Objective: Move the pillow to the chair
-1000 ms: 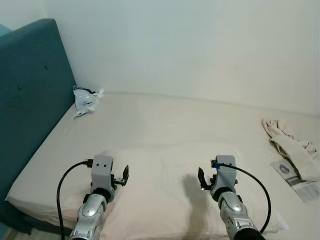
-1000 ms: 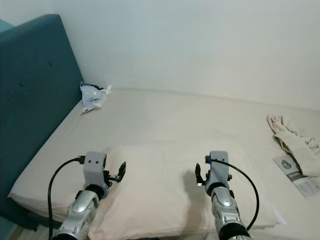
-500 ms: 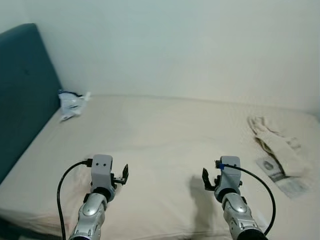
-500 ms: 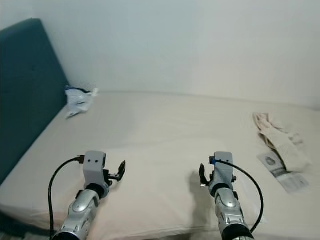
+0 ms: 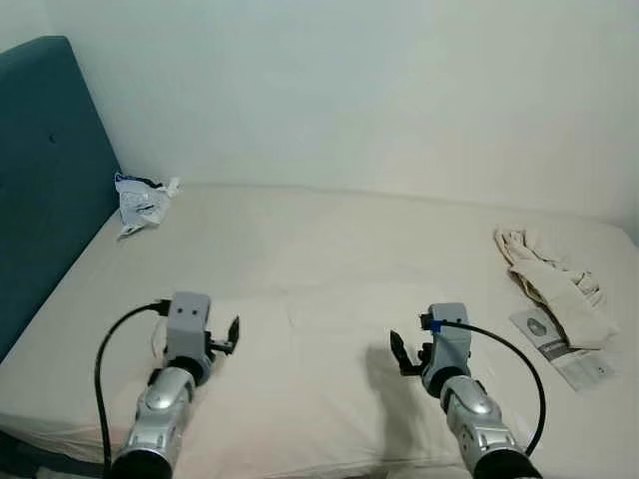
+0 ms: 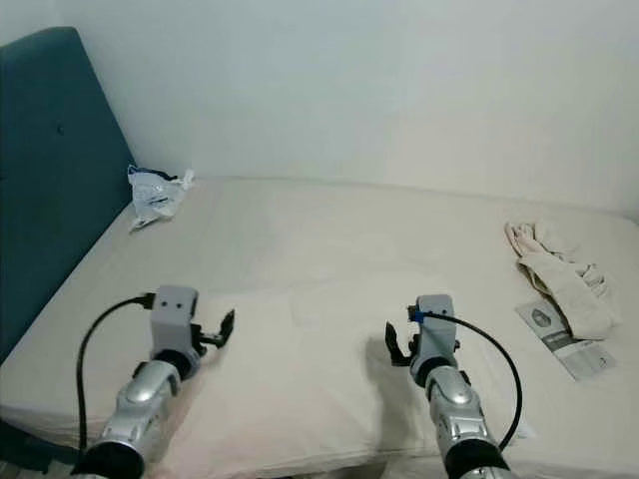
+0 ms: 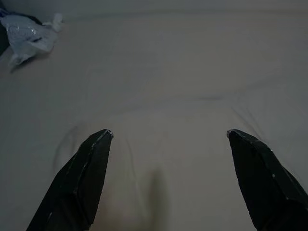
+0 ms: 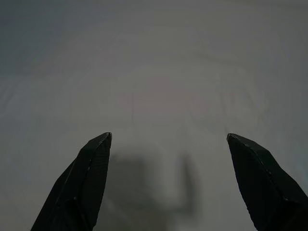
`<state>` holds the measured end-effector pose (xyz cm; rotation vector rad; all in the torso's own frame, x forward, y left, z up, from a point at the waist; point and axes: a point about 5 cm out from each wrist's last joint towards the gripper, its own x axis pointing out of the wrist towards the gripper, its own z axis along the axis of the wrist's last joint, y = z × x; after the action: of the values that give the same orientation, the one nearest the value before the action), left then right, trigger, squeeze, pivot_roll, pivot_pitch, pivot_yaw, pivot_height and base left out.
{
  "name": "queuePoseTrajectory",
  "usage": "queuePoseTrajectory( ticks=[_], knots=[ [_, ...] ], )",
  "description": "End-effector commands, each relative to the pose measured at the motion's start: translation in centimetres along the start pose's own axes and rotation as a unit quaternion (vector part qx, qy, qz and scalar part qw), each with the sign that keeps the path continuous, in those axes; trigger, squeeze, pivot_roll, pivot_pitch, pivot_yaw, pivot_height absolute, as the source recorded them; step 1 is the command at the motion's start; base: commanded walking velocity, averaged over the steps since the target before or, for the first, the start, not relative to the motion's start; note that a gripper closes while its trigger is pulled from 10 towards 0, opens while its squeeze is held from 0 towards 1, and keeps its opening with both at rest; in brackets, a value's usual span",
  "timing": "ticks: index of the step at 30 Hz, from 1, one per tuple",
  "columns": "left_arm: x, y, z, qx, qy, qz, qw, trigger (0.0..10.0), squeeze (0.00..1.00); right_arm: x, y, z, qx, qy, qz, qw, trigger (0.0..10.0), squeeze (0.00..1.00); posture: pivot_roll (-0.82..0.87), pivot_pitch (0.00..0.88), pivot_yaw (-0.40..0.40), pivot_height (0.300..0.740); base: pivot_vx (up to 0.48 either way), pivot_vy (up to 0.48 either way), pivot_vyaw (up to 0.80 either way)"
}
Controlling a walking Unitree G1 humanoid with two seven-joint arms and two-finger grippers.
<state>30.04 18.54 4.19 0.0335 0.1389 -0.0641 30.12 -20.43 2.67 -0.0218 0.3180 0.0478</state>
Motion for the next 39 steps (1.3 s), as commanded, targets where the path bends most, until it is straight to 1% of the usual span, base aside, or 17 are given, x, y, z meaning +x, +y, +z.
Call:
queuePoseTrajectory(
  ticks=[1, 5, 7, 8, 11, 14, 15, 16, 24, 32, 37, 38, 39],
  knots=[
    [0.2, 0.9, -0.2, -0.002, 0.022, 0.003, 1.000, 10.0, 0.00, 0.2, -0.5, 0.3, -0.002, 0.009, 0.003, 1.000, 10.0, 0.00, -0.04, 0.054, -0.006, 0.675, 0.000, 0.000, 0.00],
    [0.4, 1.3, 0.0, 0.000, 0.025, 0.005, 1.000, 10.0, 0.00, 0.4, -0.9, 0.9, -0.001, 0.005, 0.001, 1.000, 10.0, 0.00, -0.04, 0.058, -0.005, 0.660, 0.000, 0.000, 0.00],
    [0.5, 1.2, 0.0, 0.004, 0.029, 0.002, 1.000, 10.0, 0.00, 0.6, -0.9, 1.2, 0.000, 0.002, 0.005, 1.000, 10.0, 0.00, -0.04, 0.059, -0.005, 0.645, 0.000, 0.000, 0.00],
    [0.5, 1.2, 0.0, 0.004, 0.029, 0.002, 1.000, 10.0, 0.00, 0.6, -0.9, 1.2, 0.000, 0.002, 0.005, 1.000, 10.0, 0.00, -0.04, 0.059, -0.005, 0.645, 0.000, 0.000, 0.00],
    [0.5, 0.5, -0.1, 0.000, 0.028, -0.005, 1.000, 10.0, 0.00, 0.6, -0.4, 1.2, -0.001, 0.002, 0.012, 1.000, 10.0, 0.00, -0.03, 0.063, -0.005, 0.625, 0.000, 0.000, 0.00],
    [0.4, -0.1, -0.3, 0.001, 0.030, -0.010, 1.000, 10.0, 0.00, 0.6, 0.0, 1.2, 0.000, -0.004, 0.016, 1.000, 10.0, 0.00, -0.03, 0.067, -0.005, 0.625, 0.000, 0.000, 0.00],
    [0.2, -0.8, -0.6, 0.002, 0.032, -0.019, 0.999, 10.0, 0.00, 0.6, 0.6, 1.1, -0.002, -0.006, 0.023, 1.000, 10.0, 0.00, -0.03, 0.073, -0.004, 0.625, 0.000, 0.000, 0.00],
    [0.1, -1.0, -0.8, 0.003, 0.033, -0.022, 0.999, 10.0, 0.00, 0.6, 0.8, 1.0, -0.001, -0.008, 0.026, 1.000, 10.0, 0.00, -0.03, 0.074, -0.003, 0.625, 0.000, 0.000, 0.00],
    [0.0, -1.4, -1.0, 0.002, 0.038, -0.029, 0.999, 10.0, 0.00, 0.5, 1.2, 0.8, 0.000, -0.006, 0.032, 0.999, 10.0, 0.00, -0.02, 0.082, -0.003, 0.625, 0.000, 0.000, 0.00],
    [0.0, -1.1, -1.0, 0.005, 0.045, -0.028, 0.999, 10.0, 0.00, 0.5, 0.7, 0.9, 0.006, -0.009, 0.016, 1.000, 10.0, 0.00, -0.02, 0.087, -0.001, 0.625, 0.000, 0.000, 0.00],
    [0.1, -0.7, -0.7, 0.006, 0.042, -0.022, 0.999, 10.0, 0.00, 0.4, -0.3, 1.3, 0.015, -0.021, -0.005, 1.000, 10.0, 0.00, -0.02, 0.089, 0.008, 0.616, 0.000, 0.000, 0.00],
    [0.4, -0.3, -0.3, -0.005, 0.036, -0.010, 0.999, 10.0, 0.00, 0.4, -0.8, 1.7, 0.020, -0.031, -0.010, 0.999, 10.0, 0.00, -0.02, 0.091, 0.010, 0.606, 0.000, 0.000, 0.00],
    [0.4, -0.3, -0.3, -0.005, 0.036, -0.010, 0.999, 10.0, 0.00, 0.4, -0.8, 1.7, 0.020, -0.031, -0.010, 0.999, 10.0, 0.00, -0.02, 0.091, 0.010, 0.606, 0.000, 0.000, 0.00]
  ],
)
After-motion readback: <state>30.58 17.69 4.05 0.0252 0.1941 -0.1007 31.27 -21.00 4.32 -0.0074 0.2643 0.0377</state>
